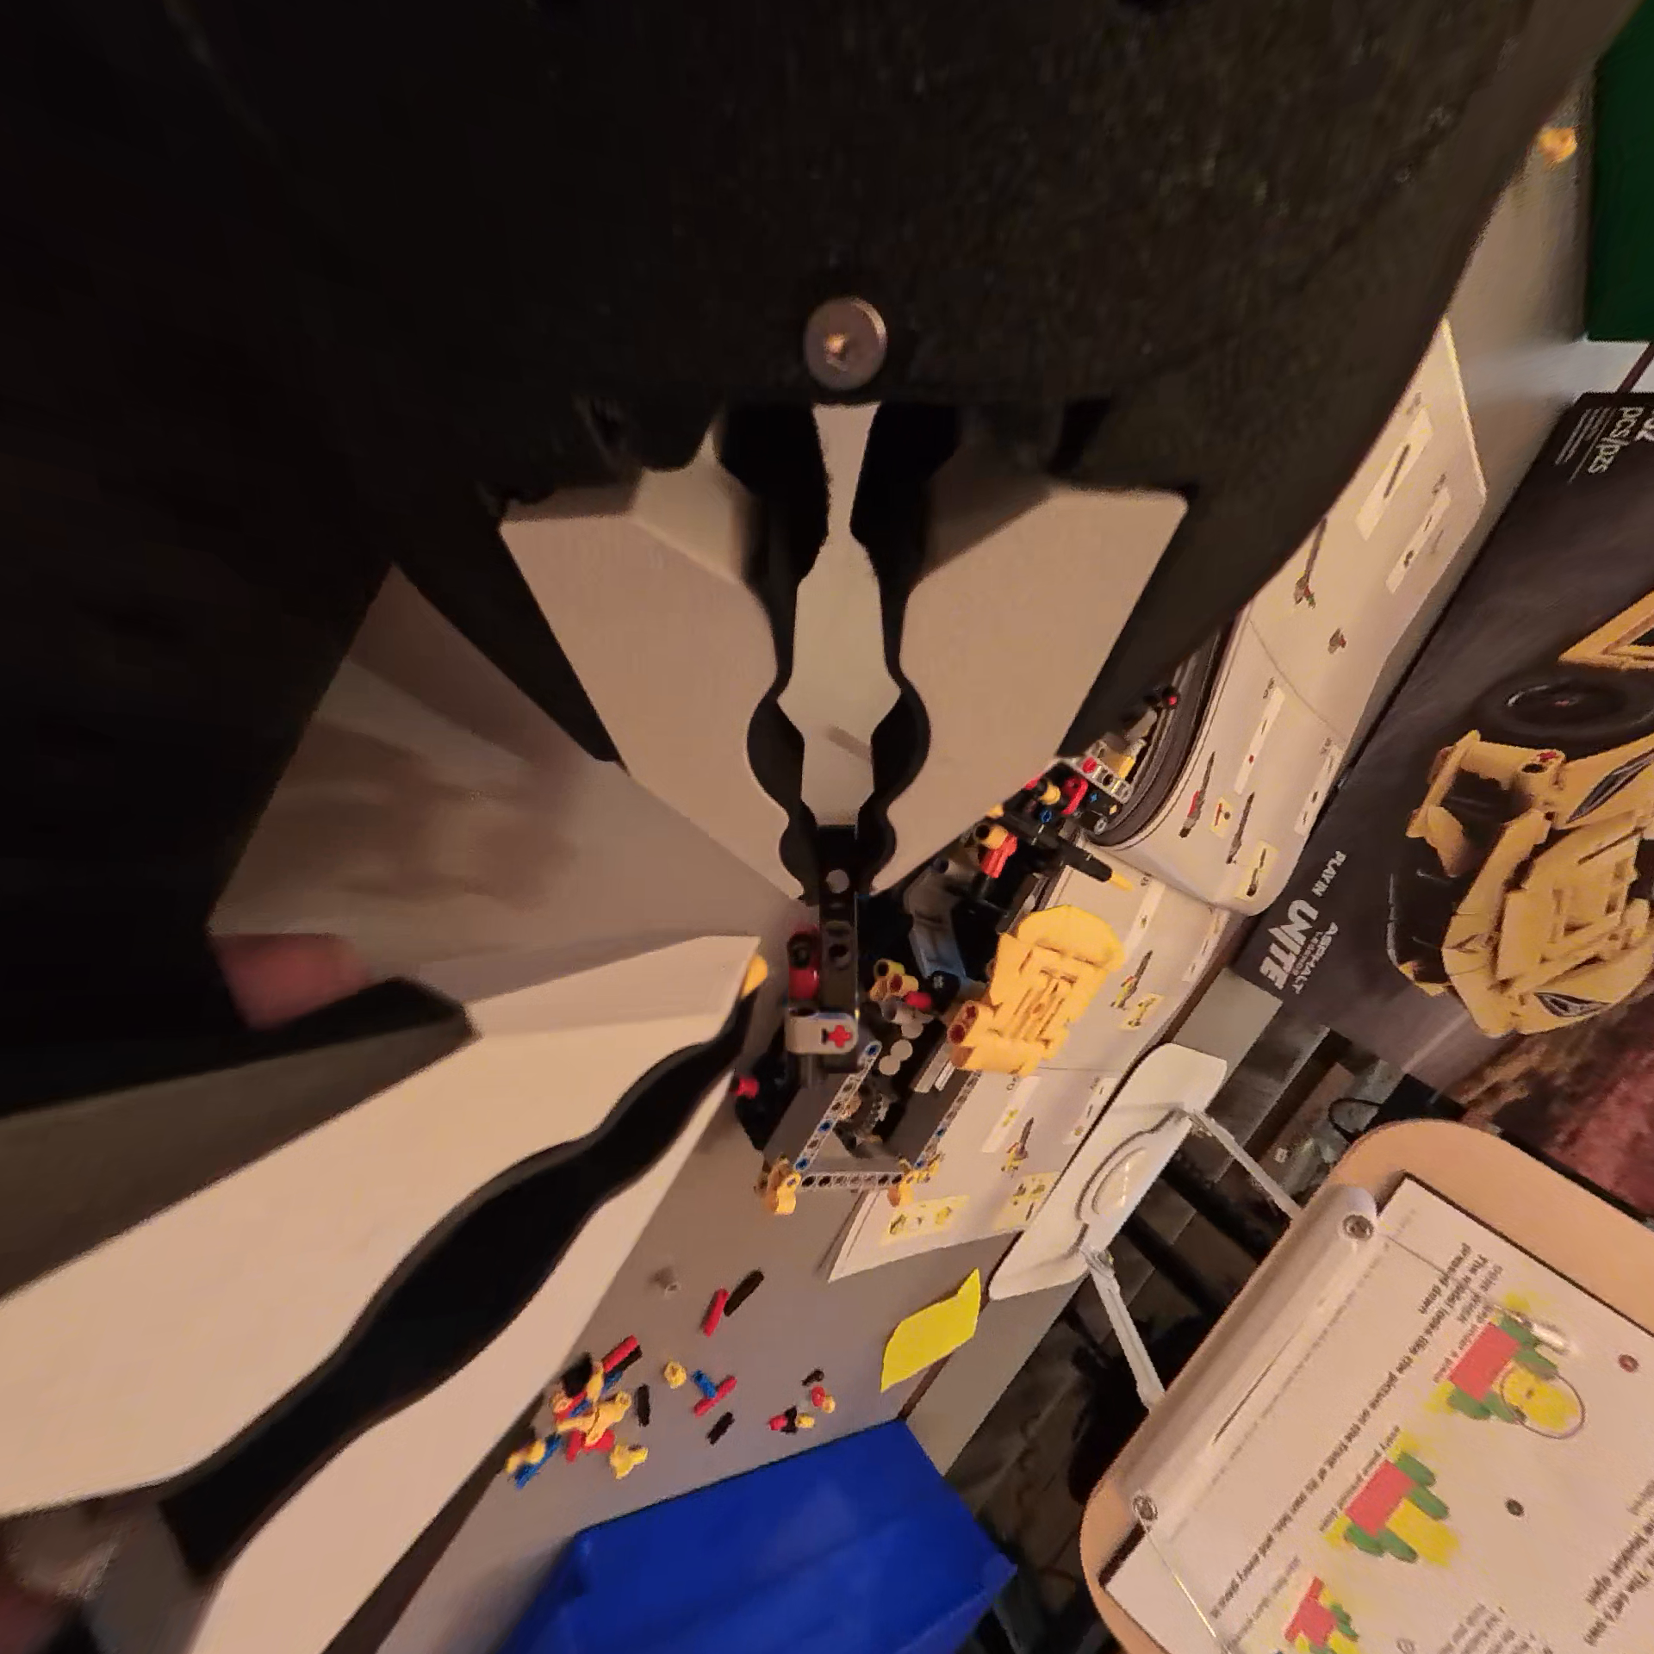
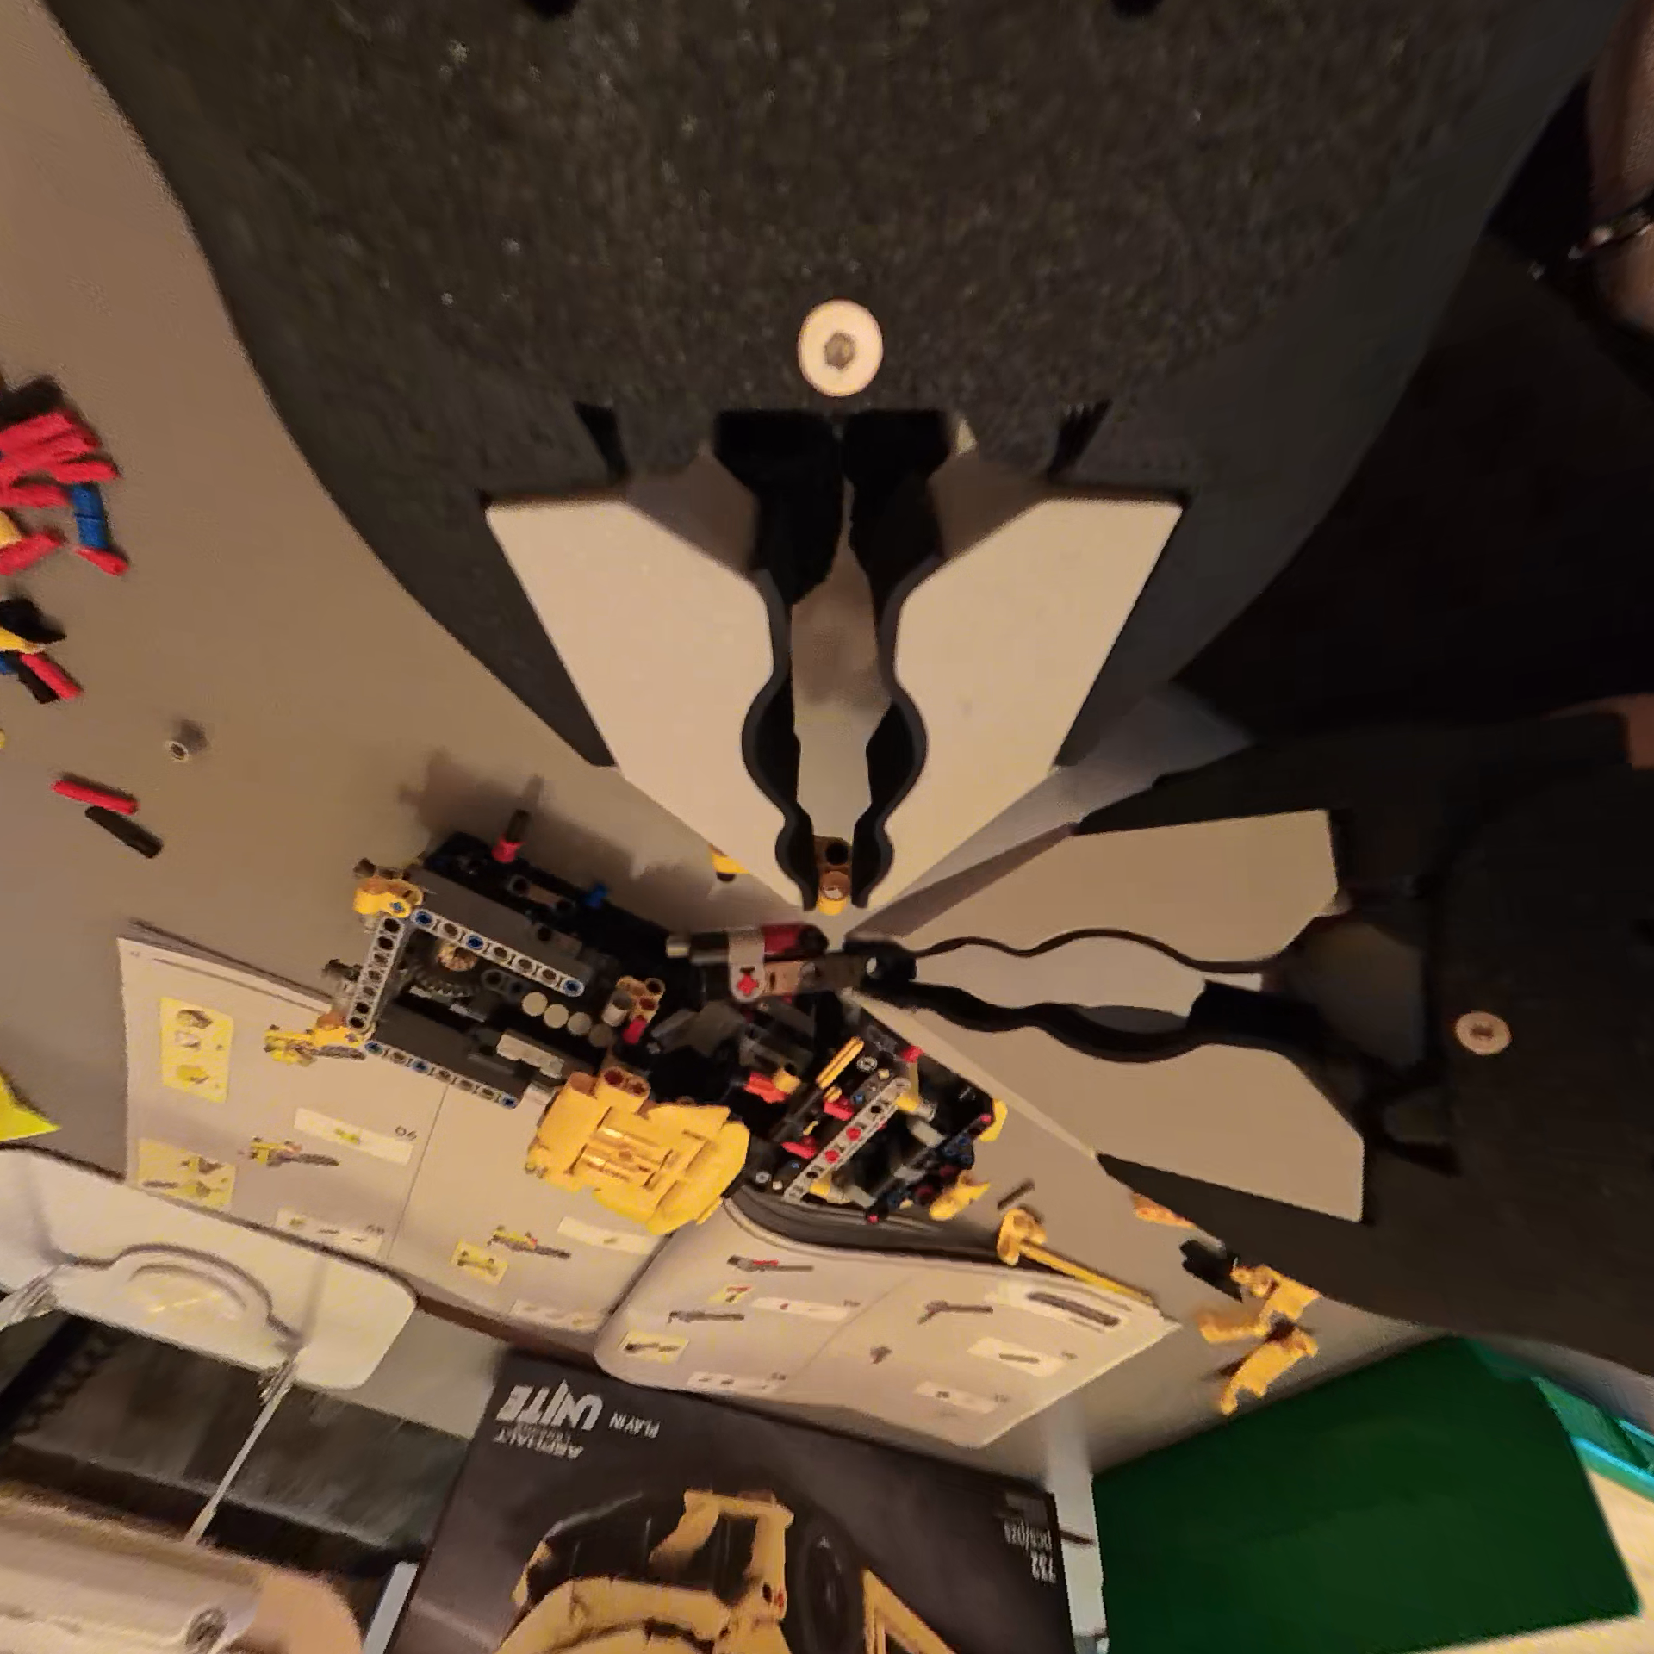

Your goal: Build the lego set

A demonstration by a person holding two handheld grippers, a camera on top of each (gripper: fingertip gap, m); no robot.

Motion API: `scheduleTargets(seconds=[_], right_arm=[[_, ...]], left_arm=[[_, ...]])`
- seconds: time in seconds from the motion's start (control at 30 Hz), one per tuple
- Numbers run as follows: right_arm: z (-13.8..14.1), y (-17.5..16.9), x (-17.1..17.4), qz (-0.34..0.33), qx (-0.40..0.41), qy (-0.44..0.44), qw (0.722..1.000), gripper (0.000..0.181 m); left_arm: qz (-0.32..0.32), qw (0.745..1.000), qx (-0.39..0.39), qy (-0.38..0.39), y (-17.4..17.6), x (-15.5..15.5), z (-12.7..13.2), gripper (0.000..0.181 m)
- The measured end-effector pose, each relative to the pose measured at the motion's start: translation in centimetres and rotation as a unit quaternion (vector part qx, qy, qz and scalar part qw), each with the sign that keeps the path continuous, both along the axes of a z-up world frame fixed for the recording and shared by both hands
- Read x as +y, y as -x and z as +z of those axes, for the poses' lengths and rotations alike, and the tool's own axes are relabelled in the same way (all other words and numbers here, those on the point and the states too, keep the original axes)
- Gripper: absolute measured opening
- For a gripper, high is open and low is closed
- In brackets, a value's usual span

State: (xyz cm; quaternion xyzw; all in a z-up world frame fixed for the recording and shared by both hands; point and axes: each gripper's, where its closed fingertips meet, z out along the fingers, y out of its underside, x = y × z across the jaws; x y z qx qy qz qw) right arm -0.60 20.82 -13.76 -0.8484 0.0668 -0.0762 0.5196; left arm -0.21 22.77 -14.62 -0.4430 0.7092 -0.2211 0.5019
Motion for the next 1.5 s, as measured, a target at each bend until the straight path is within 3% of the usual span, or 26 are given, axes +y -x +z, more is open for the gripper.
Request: scheduleTargets(seconds=[0.17, 0.33, 0.4, 0.5, 0.6, 0.7, 0.83, 1.07, 1.13, 1.27, 1.33, 1.43, 1.47, 1.5], right_arm=[[-0.3, 0.5, 0.3, 0.004, 0.005, -0.002, 1.0, 0.007], [-1.5, -0.7, -0.6, 0.023, -0.007, 0.023, 0.999, 0.007], [-1.3, -0.2, 0.0, 0.056, -0.001, 0.0, 0.998, 0.007], [-2.3, -0.1, 1.1, 0.087, 0.016, 0.032, 0.996, 0.007], [-4.4, 0.6, 0.8, 0.155, 0.022, 0.127, 0.979, 0.007], [-6.4, 0.5, -0.5, 0.196, 0.008, 0.218, 0.956, 0.007], [-6.1, 0.2, -0.5, 0.22, -0.009, 0.22, 0.95, 0.008], [-6.7, 0.5, -1.2, 0.239, 0.034, 0.218, 0.946, 0.009], [-6.7, 0.5, -1.2, 0.238, 0.038, 0.218, 0.946, 0.017], [-3.8, 1.5, 0.4, 0.241, 0.1, 0.137, 0.956, 0.028], [-1.1, 2.4, 2.1, 0.242, 0.187, 0.049, 0.951, 0.039], [2.9, 3.1, 3.7, 0.246, 0.342, -0.082, 0.903, 0.045], [3.5, 2.9, 3.9, 0.242, 0.372, -0.107, 0.89, 0.043], [3.9, 2.9, 3.9, 0.246, 0.395, -0.122, 0.877, 0.029]], left_arm=[[-0.008, 1.0, 0.015, 0.015, 0.9, -0.4, 0.0, 0.007], [0.031, 0.991, 0.123, 0.036, 4.5, 2.6, -2.7, 0.007], [0.037, 0.993, 0.107, 0.042, 5.5, 3.7, -2.1, 0.007], [0.005, 0.998, 0.04, -0.037, 5.6, 4.1, 0.0, 0.007], [0.008, 0.992, 0.059, -0.109, 5.7, 4.9, -0.8, 0.007], [0.005, 0.995, 0.066, -0.073, 5.8, 4.7, -1.9, 0.007], [0.019, 0.999, 0.036, 0.018, 5.3, 4.9, -2.4, 0.007], [0.041, 0.999, 0.012, 0.03, 5.2, 5.9, -1.8, 0.007], [0.036, 0.999, 0.001, 0.032, 5.1, 5.5, -1.3, 0.007], [0.027, 0.997, -0.048, 0.047, 4.6, 4.4, 0.7, 0.007], [0.029, 0.994, -0.077, 0.07, 4.4, 3.7, 1.9, 0.007], [0.019, 0.987, -0.104, 0.122, 4.3, 2.4, 3.0, 0.007], [0.016, 0.986, -0.107, 0.13, 4.3, 2.0, 3.1, 0.007], [0.015, 0.985, -0.112, 0.131, 4.3, 1.7, 3.3, 0.007]])
